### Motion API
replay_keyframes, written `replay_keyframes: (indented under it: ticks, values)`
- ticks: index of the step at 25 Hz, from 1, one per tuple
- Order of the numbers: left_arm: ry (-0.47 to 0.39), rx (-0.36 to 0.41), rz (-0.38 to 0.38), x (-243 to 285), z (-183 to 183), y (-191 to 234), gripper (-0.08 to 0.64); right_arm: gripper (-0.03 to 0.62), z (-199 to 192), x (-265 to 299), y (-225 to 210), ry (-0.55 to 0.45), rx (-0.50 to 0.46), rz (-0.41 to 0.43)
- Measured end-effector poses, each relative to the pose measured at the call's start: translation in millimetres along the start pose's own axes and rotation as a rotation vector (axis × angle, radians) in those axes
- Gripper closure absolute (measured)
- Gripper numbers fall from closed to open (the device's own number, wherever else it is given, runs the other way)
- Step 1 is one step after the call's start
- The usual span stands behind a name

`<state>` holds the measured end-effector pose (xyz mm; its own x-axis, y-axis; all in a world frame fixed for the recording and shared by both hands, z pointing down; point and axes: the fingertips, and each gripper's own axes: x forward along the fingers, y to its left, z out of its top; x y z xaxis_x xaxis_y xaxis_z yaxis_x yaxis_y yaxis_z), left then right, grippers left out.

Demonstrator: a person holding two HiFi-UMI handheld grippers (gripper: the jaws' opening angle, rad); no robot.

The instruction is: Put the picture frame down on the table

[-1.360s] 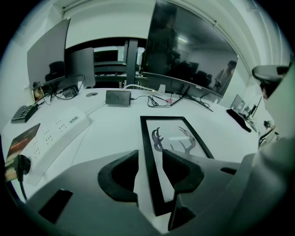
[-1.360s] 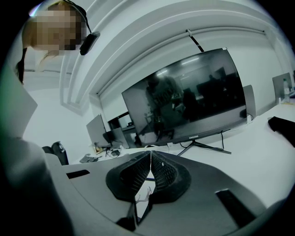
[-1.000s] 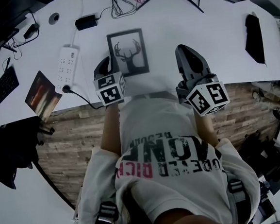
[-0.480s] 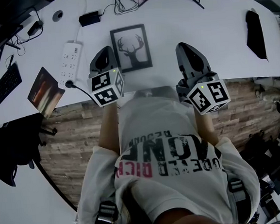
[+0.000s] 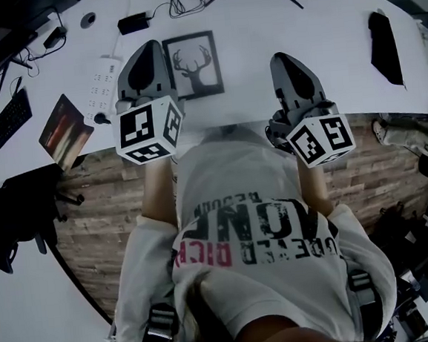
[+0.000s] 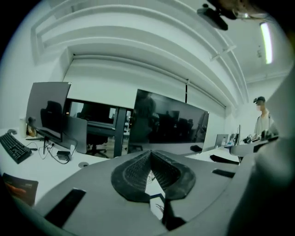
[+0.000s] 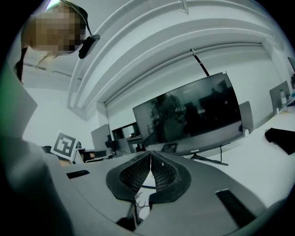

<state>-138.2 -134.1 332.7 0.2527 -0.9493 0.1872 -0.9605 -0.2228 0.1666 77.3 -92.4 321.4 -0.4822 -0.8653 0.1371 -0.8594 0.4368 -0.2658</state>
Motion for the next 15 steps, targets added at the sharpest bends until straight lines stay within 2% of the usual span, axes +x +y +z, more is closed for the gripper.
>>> replay_keyframes:
  ticks: [7, 15]
  values:
    - [-0.108, 0.030, -0.004, -24, 36, -44, 0.557, 0.591, 27, -26, -9, -0.045, -0.031, 0.037]
    - [-0.206, 0.055, -0.011, -61, 60, -94, 0.557, 0.591, 42, -60, -15, -0.078, -0.059, 0.078]
